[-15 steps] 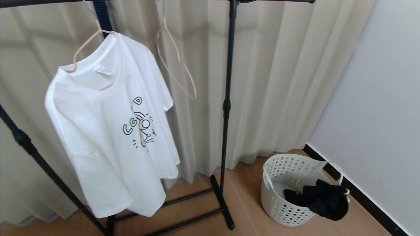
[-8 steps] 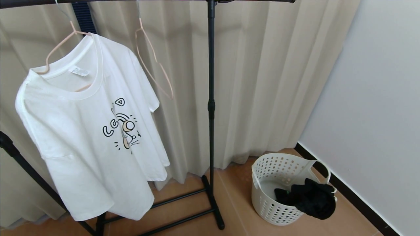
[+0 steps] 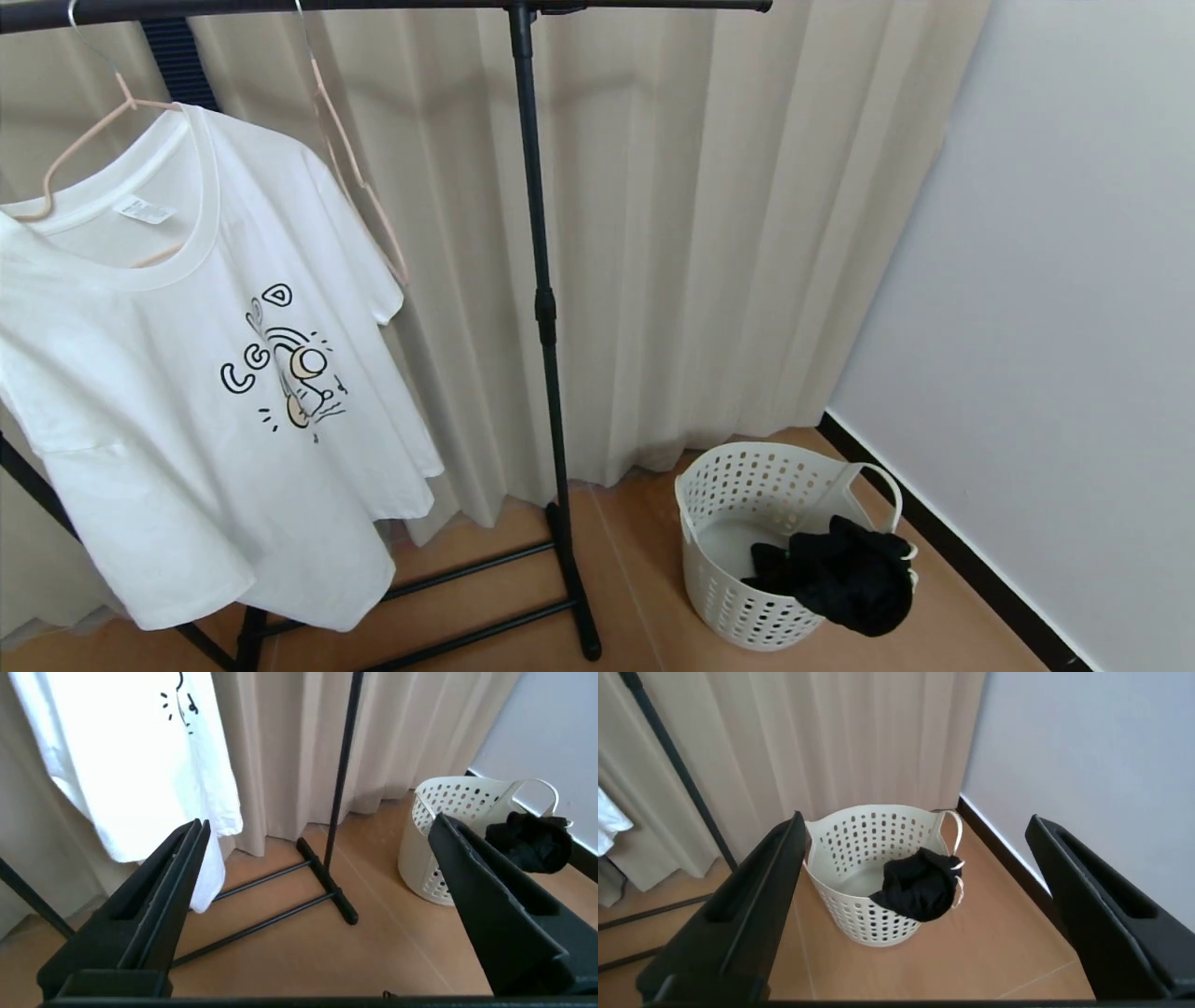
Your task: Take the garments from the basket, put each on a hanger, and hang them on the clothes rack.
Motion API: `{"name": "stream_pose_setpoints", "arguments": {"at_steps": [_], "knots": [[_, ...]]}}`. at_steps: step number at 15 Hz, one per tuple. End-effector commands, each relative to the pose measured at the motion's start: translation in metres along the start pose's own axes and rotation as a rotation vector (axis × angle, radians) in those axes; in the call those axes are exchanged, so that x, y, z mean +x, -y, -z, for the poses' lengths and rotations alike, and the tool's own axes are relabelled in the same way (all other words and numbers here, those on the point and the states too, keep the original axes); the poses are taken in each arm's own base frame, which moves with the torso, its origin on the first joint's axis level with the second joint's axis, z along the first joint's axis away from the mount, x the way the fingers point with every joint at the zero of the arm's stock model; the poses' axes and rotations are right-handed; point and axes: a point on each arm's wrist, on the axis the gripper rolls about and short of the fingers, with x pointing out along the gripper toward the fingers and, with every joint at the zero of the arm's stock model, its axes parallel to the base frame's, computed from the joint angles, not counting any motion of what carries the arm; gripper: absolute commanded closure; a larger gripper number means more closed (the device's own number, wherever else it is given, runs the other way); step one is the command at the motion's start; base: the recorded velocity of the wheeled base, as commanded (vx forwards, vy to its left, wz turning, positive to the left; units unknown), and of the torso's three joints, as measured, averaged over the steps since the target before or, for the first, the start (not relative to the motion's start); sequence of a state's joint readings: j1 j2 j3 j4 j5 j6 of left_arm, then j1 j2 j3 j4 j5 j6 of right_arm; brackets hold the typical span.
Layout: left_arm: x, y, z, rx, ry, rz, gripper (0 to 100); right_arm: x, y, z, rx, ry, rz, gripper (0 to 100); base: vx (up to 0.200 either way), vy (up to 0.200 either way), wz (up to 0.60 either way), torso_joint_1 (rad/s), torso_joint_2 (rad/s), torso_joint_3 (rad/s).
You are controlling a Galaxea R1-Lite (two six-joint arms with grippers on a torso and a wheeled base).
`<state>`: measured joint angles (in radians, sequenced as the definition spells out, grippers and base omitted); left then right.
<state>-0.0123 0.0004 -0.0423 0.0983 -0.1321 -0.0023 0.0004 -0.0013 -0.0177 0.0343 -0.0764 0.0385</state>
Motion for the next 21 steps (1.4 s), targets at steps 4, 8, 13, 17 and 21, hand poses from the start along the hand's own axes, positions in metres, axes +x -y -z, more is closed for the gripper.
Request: {"name": "stream_pose_setpoints", "arguments": {"at_steps": [4,8,13,17,21], "knots": [[-0.0001,0.0,-0.0002,-0.001,0.001,0.0,0,0.0002,0.0,0.0003,0.0,-0.003,-0.001,0,0.05,-0.15,0.0,0.011,0.0,-0.001],[-0.0001,0.0,-0.0002,-0.001,0.001,0.0,0,0.0002,0.0,0.0003,0.0,-0.003,-0.001,0,0.0,-0.2,0.0,0.002,0.0,0.001],[-0.0001,0.0,-0.0002,-0.008,0.001,0.0,0,0.0002,0.0,0.0003,0.0,-0.003,-0.001,0,0.0,-0.12,0.0,0.003,0.0,0.0],[-0.0001,0.0,-0.0002,-0.008,0.001,0.0,0,0.0002,0.0,0.0003,0.0,-0.003,-0.001,0,0.0,0.0,0.0,0.0,0.0,0.0],[-0.0001,0.0,0.0,-0.007,0.0,0.0,0,0.0002,0.0,0.0003,0.0,-0.003,0.001,0,0.0,0.0,0.0,0.0,0.0,0.0]]}}
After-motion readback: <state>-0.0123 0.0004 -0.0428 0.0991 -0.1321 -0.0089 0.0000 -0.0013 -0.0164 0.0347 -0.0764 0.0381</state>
